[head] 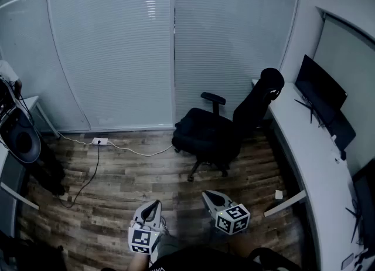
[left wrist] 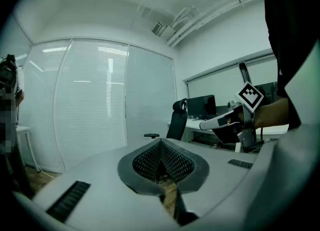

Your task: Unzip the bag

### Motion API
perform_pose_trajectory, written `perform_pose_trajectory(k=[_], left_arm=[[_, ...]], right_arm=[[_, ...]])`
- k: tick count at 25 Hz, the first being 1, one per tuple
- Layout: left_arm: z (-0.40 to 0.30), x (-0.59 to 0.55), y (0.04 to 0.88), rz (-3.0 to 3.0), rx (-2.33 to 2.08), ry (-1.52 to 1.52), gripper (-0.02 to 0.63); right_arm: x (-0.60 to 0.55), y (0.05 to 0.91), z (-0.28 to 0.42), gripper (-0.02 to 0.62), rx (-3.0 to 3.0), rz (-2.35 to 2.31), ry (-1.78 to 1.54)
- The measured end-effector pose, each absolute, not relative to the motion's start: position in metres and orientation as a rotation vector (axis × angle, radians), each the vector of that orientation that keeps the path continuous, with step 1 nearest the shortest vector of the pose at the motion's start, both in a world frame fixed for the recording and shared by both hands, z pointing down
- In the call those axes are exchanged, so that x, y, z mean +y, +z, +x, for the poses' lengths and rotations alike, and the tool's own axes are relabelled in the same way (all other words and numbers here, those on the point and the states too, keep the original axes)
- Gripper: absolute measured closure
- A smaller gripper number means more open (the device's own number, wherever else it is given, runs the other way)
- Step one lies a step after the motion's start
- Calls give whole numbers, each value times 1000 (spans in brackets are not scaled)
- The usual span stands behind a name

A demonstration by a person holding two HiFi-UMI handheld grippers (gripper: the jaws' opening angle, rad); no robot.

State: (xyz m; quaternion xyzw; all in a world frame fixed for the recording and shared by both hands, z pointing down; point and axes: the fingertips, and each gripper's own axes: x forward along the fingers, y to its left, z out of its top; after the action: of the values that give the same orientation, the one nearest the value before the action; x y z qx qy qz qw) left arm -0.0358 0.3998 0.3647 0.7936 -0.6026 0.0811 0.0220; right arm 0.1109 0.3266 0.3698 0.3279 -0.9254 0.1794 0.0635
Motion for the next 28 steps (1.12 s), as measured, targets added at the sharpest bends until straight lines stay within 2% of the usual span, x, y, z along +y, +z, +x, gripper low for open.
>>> perform_pose_trajectory(k=[3,7,8,10,11,12,14,28], left_arm=[[-46,384,361,2486,-1841,200,586],[-64,352,361,2520,-1777,141,568],[-69,342,363,2527,-1753,140,528],[-78,321,368,2539,-1688,155,402],[-83,311,370,2548,-1656,164,393],[-88,300,373,2562,-1633,172,392],[-100,278,380,2587,-1600,185,385],[-190,147,425,2633,-1352,258,339]], right_arm=[[311,366,99,552,-2839,1026,582],[284,371,72,546,-2900,973,832],[276,374,66,545,-2897,975,866],[258,380,53,543,-2881,1002,899],[249,384,48,537,-2870,1021,912],[239,387,42,518,-2859,1041,924],[218,394,30,434,-2837,1079,932],[97,439,-41,394,-2657,1375,956]])
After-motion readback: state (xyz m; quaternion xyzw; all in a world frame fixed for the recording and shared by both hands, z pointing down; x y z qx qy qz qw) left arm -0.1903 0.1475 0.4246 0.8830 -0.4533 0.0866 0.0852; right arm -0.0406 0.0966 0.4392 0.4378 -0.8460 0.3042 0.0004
